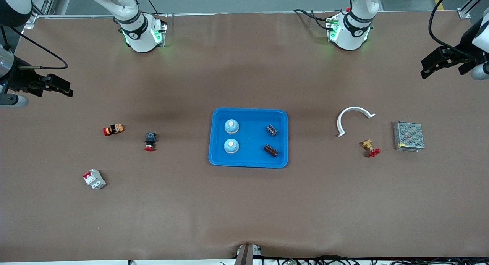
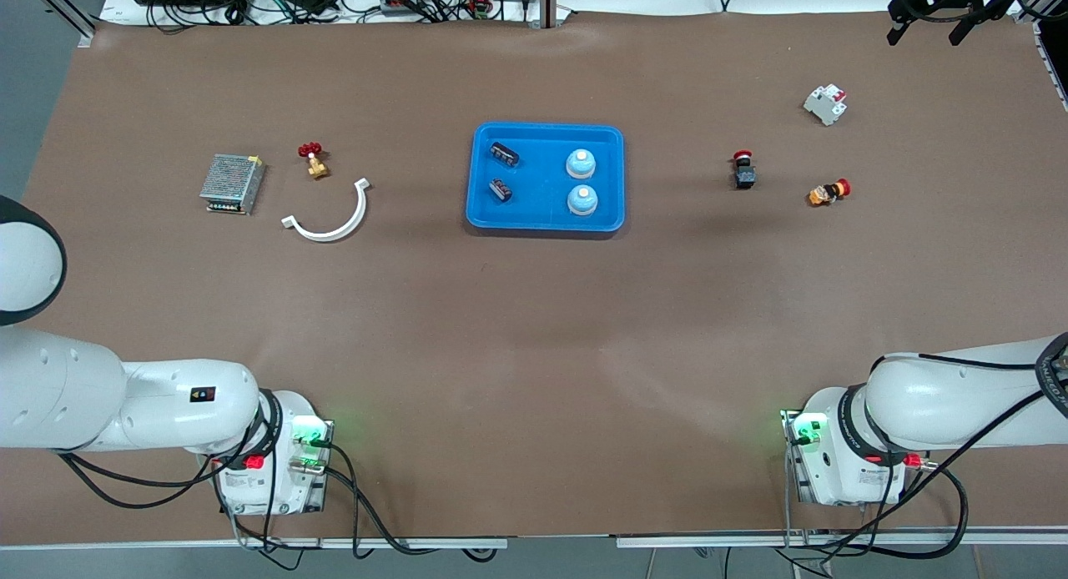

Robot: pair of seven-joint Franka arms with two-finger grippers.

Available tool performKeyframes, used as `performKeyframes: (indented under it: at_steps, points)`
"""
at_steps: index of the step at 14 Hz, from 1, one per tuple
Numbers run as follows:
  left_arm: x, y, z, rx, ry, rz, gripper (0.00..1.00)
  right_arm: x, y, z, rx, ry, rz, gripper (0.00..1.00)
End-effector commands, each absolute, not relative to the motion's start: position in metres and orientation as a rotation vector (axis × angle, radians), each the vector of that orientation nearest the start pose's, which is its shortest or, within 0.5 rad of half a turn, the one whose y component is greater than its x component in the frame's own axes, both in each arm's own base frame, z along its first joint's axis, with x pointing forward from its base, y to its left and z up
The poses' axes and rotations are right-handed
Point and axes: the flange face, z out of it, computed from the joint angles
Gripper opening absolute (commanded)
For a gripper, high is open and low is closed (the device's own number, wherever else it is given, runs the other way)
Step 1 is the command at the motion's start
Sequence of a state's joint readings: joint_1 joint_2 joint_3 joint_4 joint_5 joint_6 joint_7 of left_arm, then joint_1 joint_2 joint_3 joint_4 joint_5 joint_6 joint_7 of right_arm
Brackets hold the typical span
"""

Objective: Place electrolytic capacitor and blue bell in tray

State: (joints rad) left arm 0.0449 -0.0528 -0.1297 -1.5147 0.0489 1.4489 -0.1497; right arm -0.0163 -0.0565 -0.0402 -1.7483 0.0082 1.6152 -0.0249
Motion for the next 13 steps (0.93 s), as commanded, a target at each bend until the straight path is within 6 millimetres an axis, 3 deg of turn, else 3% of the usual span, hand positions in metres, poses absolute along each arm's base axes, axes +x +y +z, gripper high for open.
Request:
performKeyframes:
  at_steps: [1, 5, 13]
  points:
    - [0.516, -0.040, 0.677, -3.106, -0.080, 0.012, 1.00, 0.540, -0.033, 0.594, -3.144, 0.055, 0.097, 1.00]
    - [0.516, -0.039, 0.677, -3.106, -0.082, 0.012, 1.00, 0.537, -0.033, 0.628, -3.146, 0.063, 0.054, 1.00]
    - [0.516, -0.039, 0.678, -3.106, -0.082, 0.010, 1.00, 0.534, -0.036, 0.643, -3.142, 0.058, 0.024, 1.00]
